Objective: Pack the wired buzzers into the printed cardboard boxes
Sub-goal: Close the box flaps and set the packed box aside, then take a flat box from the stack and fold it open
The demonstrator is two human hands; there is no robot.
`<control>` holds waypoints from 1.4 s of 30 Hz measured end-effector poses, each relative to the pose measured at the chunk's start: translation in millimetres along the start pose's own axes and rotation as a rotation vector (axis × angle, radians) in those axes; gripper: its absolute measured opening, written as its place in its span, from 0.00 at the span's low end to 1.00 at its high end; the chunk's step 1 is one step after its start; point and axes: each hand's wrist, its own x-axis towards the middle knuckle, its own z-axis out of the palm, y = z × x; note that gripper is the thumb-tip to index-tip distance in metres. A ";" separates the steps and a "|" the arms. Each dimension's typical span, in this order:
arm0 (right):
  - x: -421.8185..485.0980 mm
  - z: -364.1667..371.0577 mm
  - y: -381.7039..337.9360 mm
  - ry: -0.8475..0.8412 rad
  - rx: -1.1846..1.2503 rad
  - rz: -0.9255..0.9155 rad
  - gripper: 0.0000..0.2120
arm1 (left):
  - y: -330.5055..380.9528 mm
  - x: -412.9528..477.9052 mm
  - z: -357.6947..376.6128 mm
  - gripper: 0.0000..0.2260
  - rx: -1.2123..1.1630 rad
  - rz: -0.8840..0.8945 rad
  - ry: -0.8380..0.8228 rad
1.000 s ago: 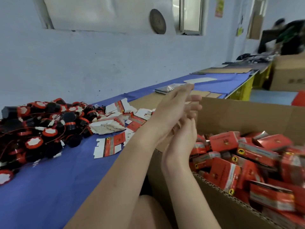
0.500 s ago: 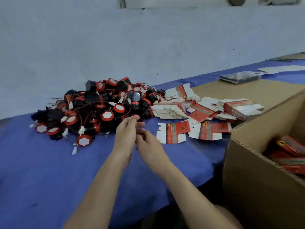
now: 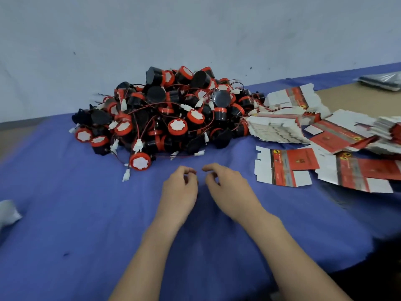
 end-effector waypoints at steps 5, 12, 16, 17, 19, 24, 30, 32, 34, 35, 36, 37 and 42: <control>2.9 -10.1 2.3 0.022 -0.013 -0.013 0.16 | 3.3 4.1 1.8 0.07 0.055 0.037 -0.014; 6.3 -24.8 21.6 0.096 -0.205 0.059 0.19 | -0.5 4.2 14.2 0.08 0.195 0.081 0.030; 4.8 -24.3 28.8 0.020 -0.302 0.073 0.18 | -2.8 0.9 14.5 0.08 0.263 0.109 0.037; 5.3 -24.5 30.3 0.014 -0.316 0.067 0.18 | -3.3 0.3 13.9 0.08 0.266 0.118 0.034; 6.6 -26.0 32.6 0.032 -0.306 0.047 0.18 | -4.7 0.3 12.0 0.09 0.257 0.136 0.019; 9.7 -30.7 39.2 0.174 -0.413 0.174 0.26 | -11.5 2.6 6.5 0.08 0.241 0.165 -0.055; 8.2 -35.0 43.0 0.070 -0.451 0.377 0.30 | -14.0 3.9 -0.1 0.07 0.193 0.152 -0.102; 6.5 -30.9 36.5 0.096 -0.482 0.306 0.26 | -14.4 4.0 -0.7 0.07 0.191 0.152 -0.108; 4.0 -23.9 28.2 0.084 -0.501 0.234 0.24 | -13.5 3.7 -0.3 0.07 0.196 0.157 -0.106; 2.4 -19.2 24.1 0.073 -0.512 0.196 0.23 | -12.8 3.7 0.0 0.07 0.202 0.160 -0.103; 0.4 -14.1 20.3 0.064 -0.521 0.158 0.23 | -12.1 3.9 0.5 0.07 0.206 0.162 -0.098; -1.8 -9.2 16.2 0.058 -0.530 0.121 0.23 | -11.6 4.2 1.1 0.07 0.206 0.161 -0.090; -5.9 0.0 0.0 0.053 -0.450 -0.038 0.20 | -9.3 5.4 5.6 0.09 0.168 0.147 -0.041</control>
